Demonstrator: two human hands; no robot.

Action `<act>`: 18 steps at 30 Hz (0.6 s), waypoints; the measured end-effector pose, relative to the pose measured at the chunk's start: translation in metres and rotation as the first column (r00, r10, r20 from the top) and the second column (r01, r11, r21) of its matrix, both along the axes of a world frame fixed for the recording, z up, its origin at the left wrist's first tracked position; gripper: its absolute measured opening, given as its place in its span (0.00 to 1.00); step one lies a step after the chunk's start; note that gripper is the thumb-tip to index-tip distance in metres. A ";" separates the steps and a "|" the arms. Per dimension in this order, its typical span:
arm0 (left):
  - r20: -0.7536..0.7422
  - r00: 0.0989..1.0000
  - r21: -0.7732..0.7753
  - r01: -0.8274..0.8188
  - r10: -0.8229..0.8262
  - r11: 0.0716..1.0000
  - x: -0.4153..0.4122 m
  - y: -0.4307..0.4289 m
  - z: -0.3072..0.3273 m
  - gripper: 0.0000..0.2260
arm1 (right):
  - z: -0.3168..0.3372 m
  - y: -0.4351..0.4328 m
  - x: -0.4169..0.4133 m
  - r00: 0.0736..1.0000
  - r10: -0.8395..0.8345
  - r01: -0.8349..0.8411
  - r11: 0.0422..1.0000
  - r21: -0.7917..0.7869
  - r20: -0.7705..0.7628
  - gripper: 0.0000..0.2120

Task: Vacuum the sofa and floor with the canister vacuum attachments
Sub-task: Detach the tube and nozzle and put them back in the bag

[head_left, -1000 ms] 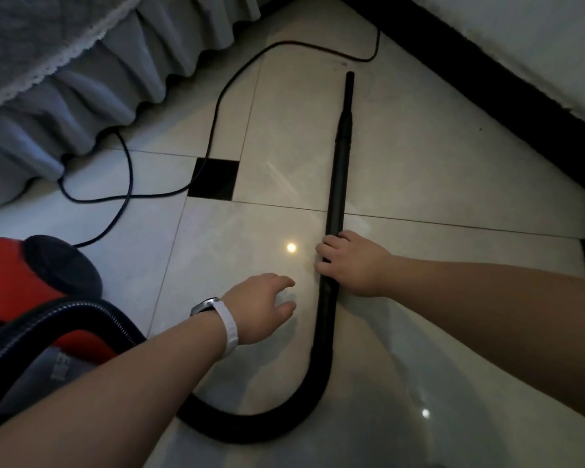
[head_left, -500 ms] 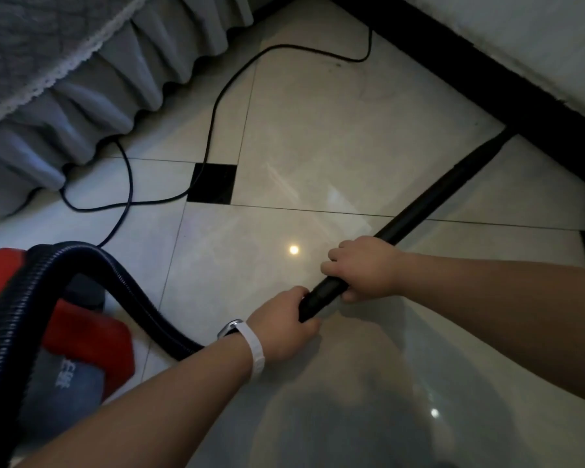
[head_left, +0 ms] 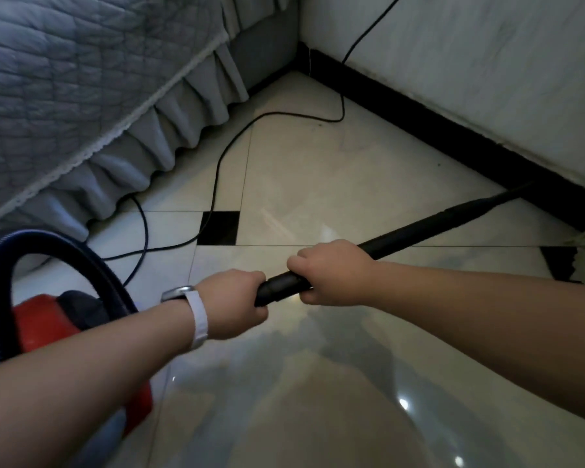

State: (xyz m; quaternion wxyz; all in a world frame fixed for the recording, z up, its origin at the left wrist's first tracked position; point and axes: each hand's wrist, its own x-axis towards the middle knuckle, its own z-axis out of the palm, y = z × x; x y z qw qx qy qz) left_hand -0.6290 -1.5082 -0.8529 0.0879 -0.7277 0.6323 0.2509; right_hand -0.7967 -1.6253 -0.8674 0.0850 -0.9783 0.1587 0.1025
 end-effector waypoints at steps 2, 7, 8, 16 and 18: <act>0.068 0.996 -0.026 0.058 -0.057 0.998 0.020 0.002 0.025 0.06 | 0.014 0.005 0.009 0.998 -0.023 0.024 1.000 -0.019 0.052 0.12; 0.291 0.950 -0.131 0.153 -0.110 0.979 0.066 0.026 0.065 0.09 | 0.047 0.012 0.020 0.989 -0.111 0.115 0.992 -0.048 0.094 0.12; 0.317 0.942 -0.150 0.167 -0.113 0.975 0.074 0.031 0.068 0.09 | 0.049 0.012 0.020 0.988 -0.128 0.134 0.990 -0.054 0.090 0.12; 0.452 0.891 -0.249 0.182 -0.052 0.951 0.140 0.061 0.071 0.08 | 0.048 0.015 0.028 0.960 -0.278 0.280 0.959 -0.048 0.031 0.09; 0.443 0.896 -0.262 0.113 0.016 0.958 0.158 0.070 0.071 0.09 | 0.047 0.021 0.036 0.956 -0.294 0.293 0.956 -0.026 -0.006 0.09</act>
